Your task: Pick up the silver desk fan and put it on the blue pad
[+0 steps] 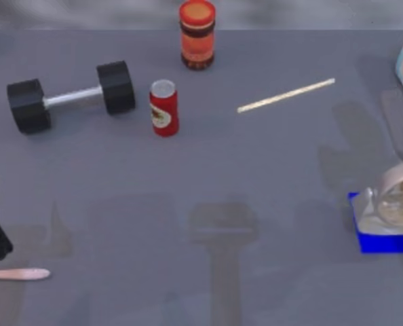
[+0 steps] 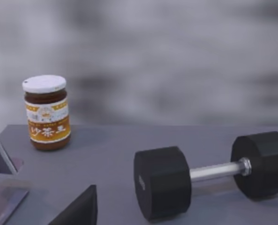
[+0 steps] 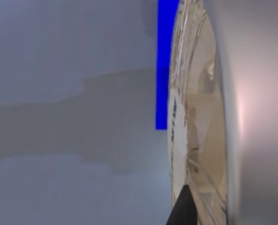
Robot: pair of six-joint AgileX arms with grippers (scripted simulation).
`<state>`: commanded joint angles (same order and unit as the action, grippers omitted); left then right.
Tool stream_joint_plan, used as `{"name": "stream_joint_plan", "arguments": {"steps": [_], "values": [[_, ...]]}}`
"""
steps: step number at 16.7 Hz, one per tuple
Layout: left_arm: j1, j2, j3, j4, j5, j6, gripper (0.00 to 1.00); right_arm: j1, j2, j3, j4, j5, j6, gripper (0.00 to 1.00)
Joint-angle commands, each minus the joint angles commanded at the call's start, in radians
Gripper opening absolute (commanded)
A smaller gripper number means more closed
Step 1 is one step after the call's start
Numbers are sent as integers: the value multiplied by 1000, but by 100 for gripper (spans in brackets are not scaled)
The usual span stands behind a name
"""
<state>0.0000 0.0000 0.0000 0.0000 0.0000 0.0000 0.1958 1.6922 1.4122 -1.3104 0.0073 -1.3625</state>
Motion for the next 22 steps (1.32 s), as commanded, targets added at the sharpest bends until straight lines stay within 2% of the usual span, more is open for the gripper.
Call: {"name": "stream_joint_plan", "arguments": {"steps": [6, 19, 22], "values": [[0, 0, 0, 0, 0, 0, 100, -1, 5, -45, 50, 2, -2, 0], [0, 0, 0, 0, 0, 0, 100, -1, 5, -45, 50, 2, -2, 98], [0, 0, 0, 0, 0, 0, 100, -1, 5, -45, 50, 2, -2, 100]]}}
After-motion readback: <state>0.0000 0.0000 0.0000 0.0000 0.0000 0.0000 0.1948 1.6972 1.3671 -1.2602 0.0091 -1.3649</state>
